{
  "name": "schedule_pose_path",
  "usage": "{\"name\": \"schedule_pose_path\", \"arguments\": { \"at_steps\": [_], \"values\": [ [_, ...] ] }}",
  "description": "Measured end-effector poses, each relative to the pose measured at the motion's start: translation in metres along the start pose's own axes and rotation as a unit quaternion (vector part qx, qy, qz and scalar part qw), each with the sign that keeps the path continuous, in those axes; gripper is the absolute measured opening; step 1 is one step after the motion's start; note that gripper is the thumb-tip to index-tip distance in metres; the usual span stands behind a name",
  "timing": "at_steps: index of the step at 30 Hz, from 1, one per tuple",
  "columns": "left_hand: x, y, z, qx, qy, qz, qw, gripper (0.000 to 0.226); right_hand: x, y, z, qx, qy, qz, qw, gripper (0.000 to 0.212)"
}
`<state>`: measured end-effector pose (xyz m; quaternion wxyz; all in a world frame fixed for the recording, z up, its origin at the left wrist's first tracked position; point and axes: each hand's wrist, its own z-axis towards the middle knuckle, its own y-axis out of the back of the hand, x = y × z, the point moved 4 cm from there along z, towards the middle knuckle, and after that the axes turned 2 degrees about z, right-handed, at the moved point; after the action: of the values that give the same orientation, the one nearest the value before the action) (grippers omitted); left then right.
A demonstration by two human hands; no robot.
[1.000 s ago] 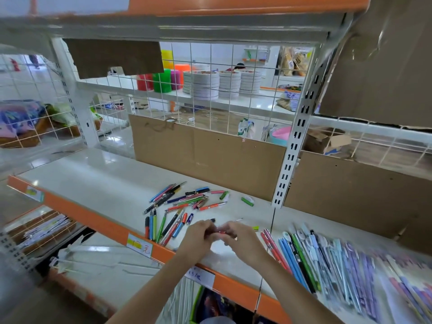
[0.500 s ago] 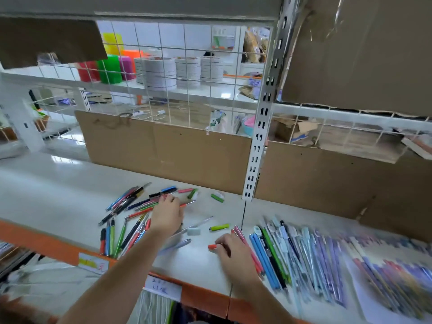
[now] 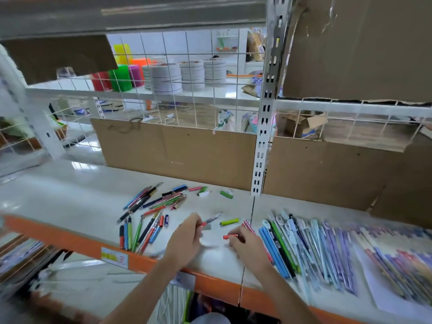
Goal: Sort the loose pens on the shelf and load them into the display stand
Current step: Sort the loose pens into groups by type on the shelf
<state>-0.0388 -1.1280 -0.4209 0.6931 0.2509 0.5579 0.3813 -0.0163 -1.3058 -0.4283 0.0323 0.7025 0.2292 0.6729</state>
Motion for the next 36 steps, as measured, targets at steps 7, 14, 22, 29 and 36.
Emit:
{"name": "schedule_pose_path", "arguments": {
  "at_steps": [7, 14, 22, 29, 36],
  "values": [
    [-0.005, -0.002, -0.020, -0.014, -0.037, -0.028, 0.999, 0.012, -0.009, 0.002, -0.021, -0.041, -0.026, 0.129, 0.990, 0.014],
    [-0.004, -0.008, -0.023, 0.013, -0.066, 0.007, 0.998, 0.016, -0.007, 0.002, -0.024, -0.027, -0.020, 0.157, 0.987, 0.013],
    [-0.003, -0.011, -0.023, 0.044, -0.072, 0.005, 0.996, 0.013, -0.008, 0.002, -0.023, -0.037, -0.020, 0.149, 0.988, 0.014],
    [-0.005, -0.011, -0.023, 0.071, -0.071, -0.001, 0.995, 0.042, -0.004, -0.004, -0.024, 0.006, 0.014, 0.058, 0.998, 0.012],
    [-0.002, -0.010, -0.020, 0.046, -0.069, -0.028, 0.996, 0.028, 0.009, -0.021, -0.013, 0.003, 0.029, -0.009, 1.000, 0.012]
  ]
}}
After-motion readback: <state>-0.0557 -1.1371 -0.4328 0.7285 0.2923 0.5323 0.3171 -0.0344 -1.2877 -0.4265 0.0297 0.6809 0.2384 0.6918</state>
